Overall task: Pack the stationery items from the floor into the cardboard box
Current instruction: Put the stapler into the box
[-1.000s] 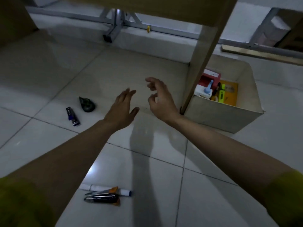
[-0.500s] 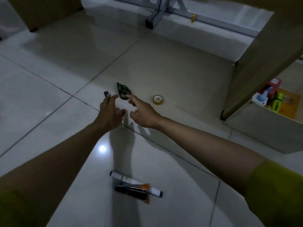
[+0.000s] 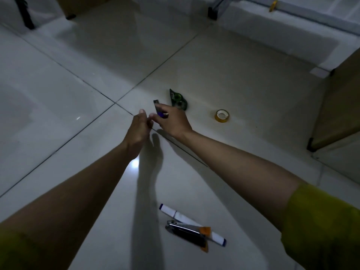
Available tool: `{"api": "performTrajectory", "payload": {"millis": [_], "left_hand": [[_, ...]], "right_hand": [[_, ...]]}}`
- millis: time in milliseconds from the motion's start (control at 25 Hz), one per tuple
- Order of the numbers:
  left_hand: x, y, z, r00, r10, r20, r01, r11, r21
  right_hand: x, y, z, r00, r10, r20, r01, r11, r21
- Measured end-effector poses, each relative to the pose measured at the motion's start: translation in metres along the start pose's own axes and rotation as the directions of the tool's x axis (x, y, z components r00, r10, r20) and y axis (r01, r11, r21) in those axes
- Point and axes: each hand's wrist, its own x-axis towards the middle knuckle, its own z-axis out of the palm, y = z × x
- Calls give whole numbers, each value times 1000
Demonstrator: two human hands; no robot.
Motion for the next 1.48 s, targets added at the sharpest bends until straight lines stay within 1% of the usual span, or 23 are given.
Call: {"api": "performTrajectory", "payload": {"millis": [120,200,280,360,440,480,520,600,640,680,720,760,800,840,880,960,1000,1080,1200,1280,1360,1400,1480], "left_hand": [[-1,2,-2,999,-48,0,48,996,-81],[0,5,-1,994,-108,-23,102,979,-175],[1,6,2,991,-132,-31,121,964,-236],[2,7,6,986,-167,-24,153,942,-299],[5,8,11,974,-223,-35,190,896,-402],[6,9,15,969,-239,-57,194,886,-421],[6,11,19,968,-236,-83,185,899,-396],[2,18,28,972,-195,-128,137,922,-363],[-1,21,32,975,-186,-124,126,915,-383],[-3,25,34,977,-186,-100,128,899,-419],[-3,27,36,980,-186,-68,137,884,-448],[-4,28,38,981,-187,-42,148,878,-456],[-4,28,38,981,-194,-22,164,878,-450],[-5,28,39,980,-199,-5,178,884,-432],[-6,29,39,980,-199,13,187,894,-408],[-10,28,40,981,-187,49,192,912,-362],[-11,28,41,981,-184,61,194,919,-343],[-14,29,44,979,-189,80,205,927,-315],[-17,30,49,975,-201,98,222,922,-316],[-18,31,52,973,-201,112,227,920,-319],[-19,32,55,973,-196,122,226,921,-318],[-20,32,57,972,-198,125,228,919,-322],[-21,34,59,969,-206,134,239,914,-328]], "right_hand": [[7,0,2,992,60,-110,-57,998,25],[4,1,0,981,142,-130,-122,982,147],[-4,2,-2,967,226,-118,-184,938,293],[-12,4,-1,956,270,-112,-215,909,356],[-22,3,-3,957,285,-49,-230,853,468],[-27,1,-5,963,270,-16,-223,826,518],[-31,1,-8,971,237,-9,-197,827,526],[-36,4,-19,989,140,-52,-106,903,416],[-37,7,-27,992,83,-90,-51,949,311],[-37,11,-36,989,25,-143,0,985,170],[-34,18,-47,980,-33,-197,31,999,-12],[-31,26,-57,970,-68,-235,21,980,-196],[-27,35,-68,965,-68,-254,-24,938,-345],[-24,45,-79,967,-31,-252,-86,892,-443],[-21,54,-89,973,31,-227,-143,855,-498],[-21,67,-103,975,172,-140,-221,813,-538],[-22,71,-107,971,207,-116,-237,804,-545],[-24,73,-110,971,199,-134,-240,790,-564],[-26,72,-112,970,126,-210,-234,725,-648],[-27,74,-118,959,185,-216,-283,699,-657],[-28,78,-121,939,279,-203,-344,714,-609],[-29,81,-122,939,287,-189,-342,729,-592],[-30,89,-122,962,229,-149,-273,773,-572]]}}
